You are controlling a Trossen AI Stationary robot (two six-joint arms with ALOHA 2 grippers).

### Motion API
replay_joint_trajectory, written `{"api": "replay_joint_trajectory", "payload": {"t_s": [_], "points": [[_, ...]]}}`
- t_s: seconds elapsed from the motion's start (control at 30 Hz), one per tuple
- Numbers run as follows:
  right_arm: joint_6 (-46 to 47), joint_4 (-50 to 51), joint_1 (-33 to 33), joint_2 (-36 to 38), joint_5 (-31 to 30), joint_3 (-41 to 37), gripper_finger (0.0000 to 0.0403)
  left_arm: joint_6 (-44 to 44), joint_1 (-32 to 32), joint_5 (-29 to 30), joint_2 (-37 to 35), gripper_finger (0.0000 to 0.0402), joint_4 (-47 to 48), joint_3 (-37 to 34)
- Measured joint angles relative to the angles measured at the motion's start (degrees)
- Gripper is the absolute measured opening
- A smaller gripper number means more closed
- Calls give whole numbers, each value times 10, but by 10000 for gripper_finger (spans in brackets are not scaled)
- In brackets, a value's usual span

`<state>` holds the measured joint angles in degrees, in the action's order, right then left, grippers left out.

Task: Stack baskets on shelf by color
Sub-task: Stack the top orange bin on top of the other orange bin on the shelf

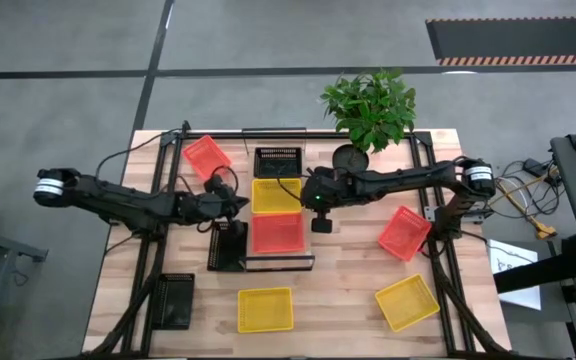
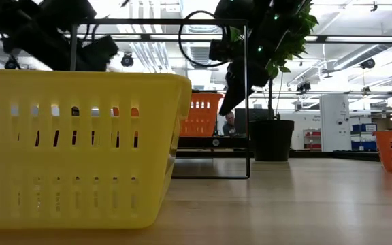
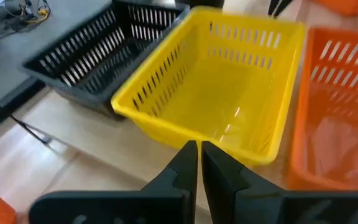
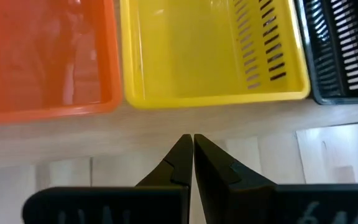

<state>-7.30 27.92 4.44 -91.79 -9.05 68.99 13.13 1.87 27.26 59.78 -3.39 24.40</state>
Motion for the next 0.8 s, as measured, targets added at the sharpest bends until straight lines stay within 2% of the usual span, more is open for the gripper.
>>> {"api": "replay_joint_trajectory", "payload": {"t_s": [0.27,0.4,0.5,0.63,0.73,0.8], "points": [[13,35,-34,54,-1,-1,9,0,-29,31,-86,2,244,101],[31,36,-69,79,-1,-8,9,3,-94,29,-86,1,380,147],[49,35,-101,93,-1,-15,9,12,-167,-11,-70,0,452,176],[79,34,-144,106,-4,-25,9,-72,-247,-84,-34,0,480,191],[98,33,-179,109,-42,-28,9,-139,-287,-97,-4,0,491,195],[106,33,-199,109,-67,-28,9,-206,-309,-96,23,0,534,208]]}}
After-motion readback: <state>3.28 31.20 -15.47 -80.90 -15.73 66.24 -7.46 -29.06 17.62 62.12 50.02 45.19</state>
